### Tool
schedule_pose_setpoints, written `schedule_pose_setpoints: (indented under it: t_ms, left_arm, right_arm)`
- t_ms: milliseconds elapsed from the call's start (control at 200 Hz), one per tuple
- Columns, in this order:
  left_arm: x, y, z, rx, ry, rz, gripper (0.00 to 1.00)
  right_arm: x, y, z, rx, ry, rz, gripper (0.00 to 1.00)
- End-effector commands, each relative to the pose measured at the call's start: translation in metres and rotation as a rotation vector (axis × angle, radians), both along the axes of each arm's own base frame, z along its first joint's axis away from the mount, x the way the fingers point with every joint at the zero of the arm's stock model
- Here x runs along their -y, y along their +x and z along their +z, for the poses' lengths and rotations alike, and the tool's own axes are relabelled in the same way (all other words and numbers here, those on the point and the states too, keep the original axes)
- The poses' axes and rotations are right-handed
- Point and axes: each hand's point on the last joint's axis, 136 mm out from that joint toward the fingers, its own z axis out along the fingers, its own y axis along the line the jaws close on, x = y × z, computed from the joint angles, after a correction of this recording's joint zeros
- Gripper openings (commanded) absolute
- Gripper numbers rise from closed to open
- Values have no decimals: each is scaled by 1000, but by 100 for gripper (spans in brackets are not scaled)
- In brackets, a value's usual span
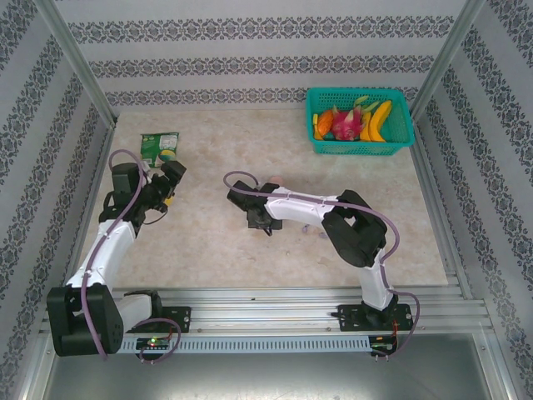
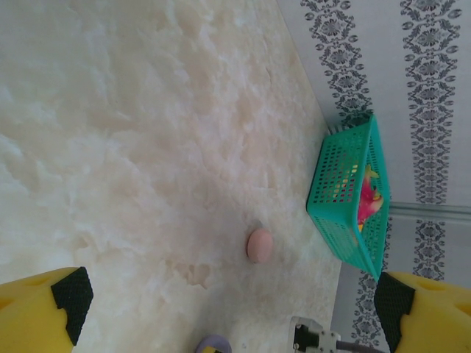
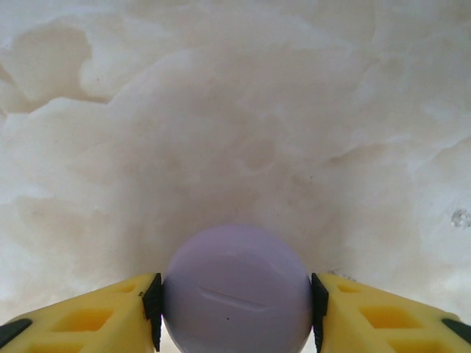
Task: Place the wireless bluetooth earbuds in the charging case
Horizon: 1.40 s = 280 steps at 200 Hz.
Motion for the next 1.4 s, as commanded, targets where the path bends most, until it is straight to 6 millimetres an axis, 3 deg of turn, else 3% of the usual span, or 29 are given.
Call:
schedule_pose_setpoints:
  t_ms: [0, 345, 869, 1394]
  left_arm:
    - [9, 8, 13, 68, 27, -46, 100]
    - [27, 11, 6, 51, 48, -97, 100]
    - [29, 12, -9, -19, 50, -79, 100]
    - [32, 11, -19, -23, 59, -109, 100]
  right_arm:
    - [9, -4, -6, -35, -20, 31, 57]
    - [12, -7, -13, -68, -32, 12, 64]
    - [15, -14, -21, -121, -23, -202, 64]
    - [16, 2, -19, -70, -46, -208, 64]
